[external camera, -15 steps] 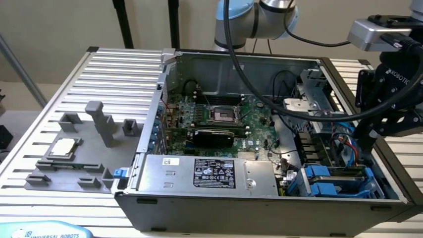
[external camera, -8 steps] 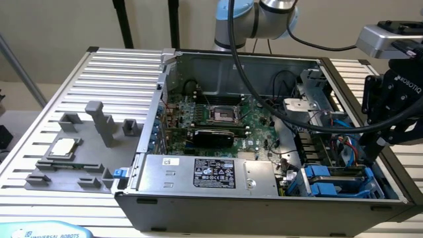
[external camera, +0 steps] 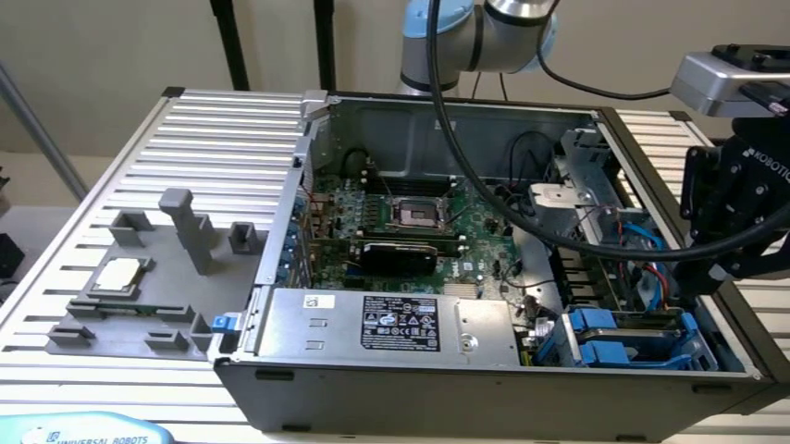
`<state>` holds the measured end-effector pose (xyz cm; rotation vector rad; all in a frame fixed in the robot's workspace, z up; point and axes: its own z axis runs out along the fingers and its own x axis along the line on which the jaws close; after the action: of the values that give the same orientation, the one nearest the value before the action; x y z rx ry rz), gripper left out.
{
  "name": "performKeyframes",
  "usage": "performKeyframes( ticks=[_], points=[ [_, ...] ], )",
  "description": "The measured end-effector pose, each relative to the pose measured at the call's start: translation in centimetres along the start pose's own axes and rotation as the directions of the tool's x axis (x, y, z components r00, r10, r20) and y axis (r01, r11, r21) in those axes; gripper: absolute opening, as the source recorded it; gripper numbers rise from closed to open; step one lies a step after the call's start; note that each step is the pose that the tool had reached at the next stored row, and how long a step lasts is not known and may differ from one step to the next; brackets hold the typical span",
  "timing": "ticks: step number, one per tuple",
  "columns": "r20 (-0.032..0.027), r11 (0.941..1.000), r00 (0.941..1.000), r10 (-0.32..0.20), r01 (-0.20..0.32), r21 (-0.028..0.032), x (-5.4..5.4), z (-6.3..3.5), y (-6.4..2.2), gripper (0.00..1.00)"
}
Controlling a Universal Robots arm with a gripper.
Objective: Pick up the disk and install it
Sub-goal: 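Insert the second disk wire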
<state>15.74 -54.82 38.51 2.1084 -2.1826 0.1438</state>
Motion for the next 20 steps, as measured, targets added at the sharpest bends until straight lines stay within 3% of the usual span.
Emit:
performKeyframes(
  ticks=[6,7,12,14,16,20],
  points=[
    [-0.0013,1.0,1.0,0.0,0.0,0.0,0.0,0.05,0.0,0.22],
    [-0.0014,1.0,1.0,0.0,0.0,0.0,0.0,0.07,0.0,0.16],
    [-0.0016,1.0,1.0,0.0,0.0,0.0015,0.1,0.14,0.31,0.16],
    [-0.0011,1.0,1.0,0.001,-0.001,0.0082,0.3,0.16,1.0,0.16],
    [0.0003,0.9998,1.0,0.003,-0.003,0.0188,0.3,0.19,1.64,0.16],
    [0.0136,0.9985,0.9999,0.007,-0.008,0.0544,0.4,0.38,2.84,0.16]
  ],
)
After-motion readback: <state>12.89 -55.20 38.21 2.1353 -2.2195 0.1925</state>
